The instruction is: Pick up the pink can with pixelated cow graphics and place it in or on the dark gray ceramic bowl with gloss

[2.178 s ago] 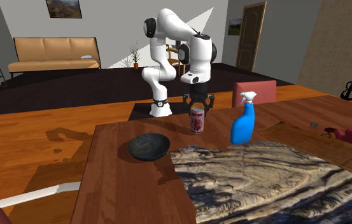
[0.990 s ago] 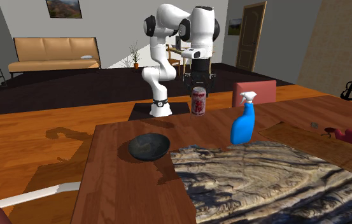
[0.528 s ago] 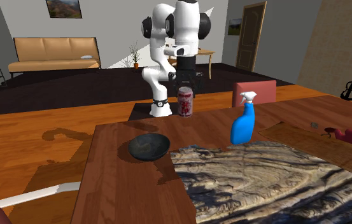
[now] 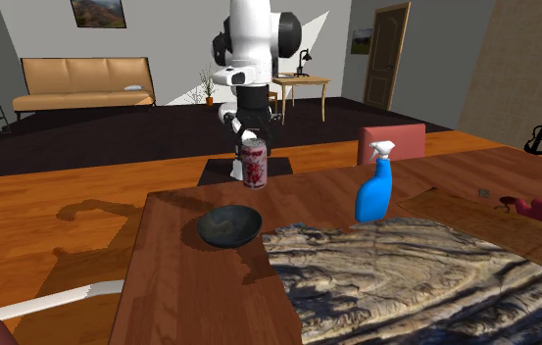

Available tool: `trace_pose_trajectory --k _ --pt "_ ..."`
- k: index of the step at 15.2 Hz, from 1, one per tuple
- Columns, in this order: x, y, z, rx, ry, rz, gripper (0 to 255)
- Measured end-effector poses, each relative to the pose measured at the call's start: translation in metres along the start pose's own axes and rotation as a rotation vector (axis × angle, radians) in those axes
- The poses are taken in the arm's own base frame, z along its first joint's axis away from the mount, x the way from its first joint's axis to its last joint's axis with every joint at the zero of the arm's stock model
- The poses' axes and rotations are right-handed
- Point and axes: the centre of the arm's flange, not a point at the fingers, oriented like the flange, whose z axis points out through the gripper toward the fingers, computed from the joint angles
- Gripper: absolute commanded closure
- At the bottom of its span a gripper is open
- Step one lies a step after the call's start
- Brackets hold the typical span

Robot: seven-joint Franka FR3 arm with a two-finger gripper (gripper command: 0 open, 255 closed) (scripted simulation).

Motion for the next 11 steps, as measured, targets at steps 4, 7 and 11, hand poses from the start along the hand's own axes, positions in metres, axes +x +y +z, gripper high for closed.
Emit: trace_pose_trajectory --k 4,7,11 --pt "0.033 0.043 -0.008 0.0 0.0 -0.001 255" --pt "0.048 0.059 -0.003 0.0 0.0 0.0 255" --pt "0.05 0.06 0.017 0.0 -0.001 -0.001 255"
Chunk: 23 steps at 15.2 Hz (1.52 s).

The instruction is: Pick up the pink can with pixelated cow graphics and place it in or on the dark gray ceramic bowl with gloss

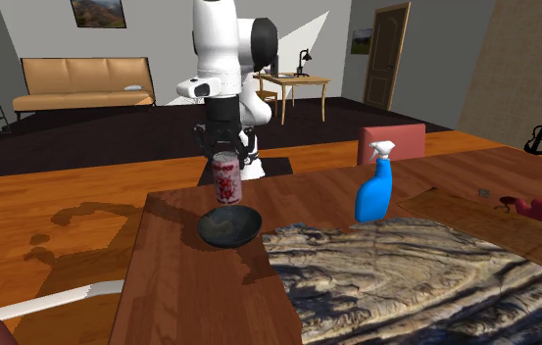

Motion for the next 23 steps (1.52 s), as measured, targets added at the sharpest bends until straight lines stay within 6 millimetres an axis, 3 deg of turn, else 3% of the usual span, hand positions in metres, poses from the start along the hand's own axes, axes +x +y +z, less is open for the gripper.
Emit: trace_pose_trajectory --k 13,19,20,23 --pt "0.001 0.0 0.068 0.0 0.0 0.0 255" --pt "0.0 0.001 0.072 0.0 0.001 0.0 255" --pt "0.0 0.001 0.073 0.0 0.001 0.0 0" --pt "0.0 0.0 0.072 0.0 0.001 0.0 0"
